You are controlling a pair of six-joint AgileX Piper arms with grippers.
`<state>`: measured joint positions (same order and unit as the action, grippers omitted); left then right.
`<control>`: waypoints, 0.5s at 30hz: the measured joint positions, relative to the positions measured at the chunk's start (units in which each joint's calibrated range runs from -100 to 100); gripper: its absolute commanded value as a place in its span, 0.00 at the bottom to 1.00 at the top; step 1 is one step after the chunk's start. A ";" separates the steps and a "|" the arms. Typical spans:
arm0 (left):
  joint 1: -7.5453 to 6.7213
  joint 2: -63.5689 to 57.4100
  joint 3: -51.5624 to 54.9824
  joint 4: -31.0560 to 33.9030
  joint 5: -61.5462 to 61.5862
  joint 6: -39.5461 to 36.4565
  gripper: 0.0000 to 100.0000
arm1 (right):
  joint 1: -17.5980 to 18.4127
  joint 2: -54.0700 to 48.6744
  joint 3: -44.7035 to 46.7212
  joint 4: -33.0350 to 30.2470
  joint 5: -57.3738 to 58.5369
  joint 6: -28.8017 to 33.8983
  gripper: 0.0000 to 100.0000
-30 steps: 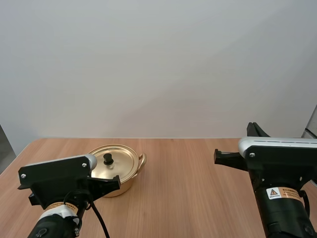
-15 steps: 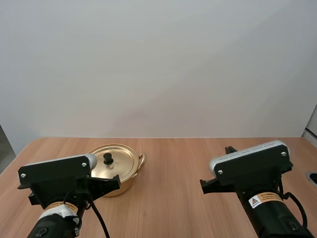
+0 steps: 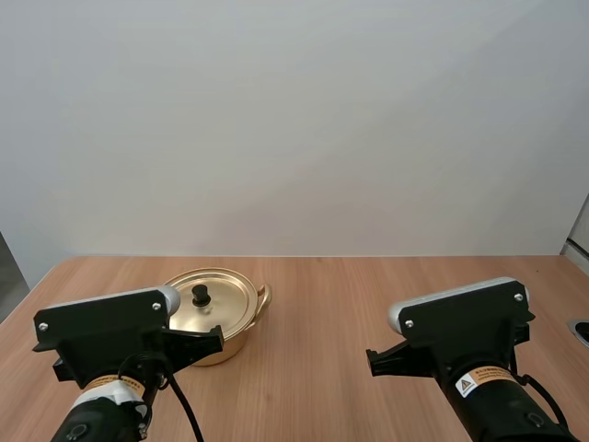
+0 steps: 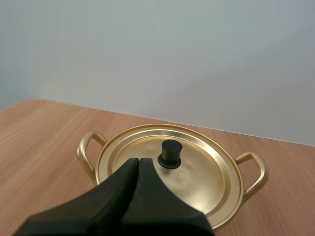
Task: Open the pot, put the car inside, and close it
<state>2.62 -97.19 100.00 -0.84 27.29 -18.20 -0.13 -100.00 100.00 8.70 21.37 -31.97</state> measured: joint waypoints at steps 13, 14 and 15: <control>0.00 0.00 0.00 0.00 0.00 0.00 0.00 | 0.00 0.00 0.00 -13.46 9.61 20.81 0.00; 0.00 0.00 0.00 0.00 0.00 0.00 0.00 | 0.00 0.00 0.00 -13.46 9.61 21.75 0.00; 0.00 0.00 0.00 0.00 0.00 0.00 0.00 | 0.00 0.00 0.00 -13.46 9.61 22.23 0.00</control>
<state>2.62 -97.19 100.00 -0.84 27.29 -18.20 -0.13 -100.00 100.00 -4.76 30.98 -9.74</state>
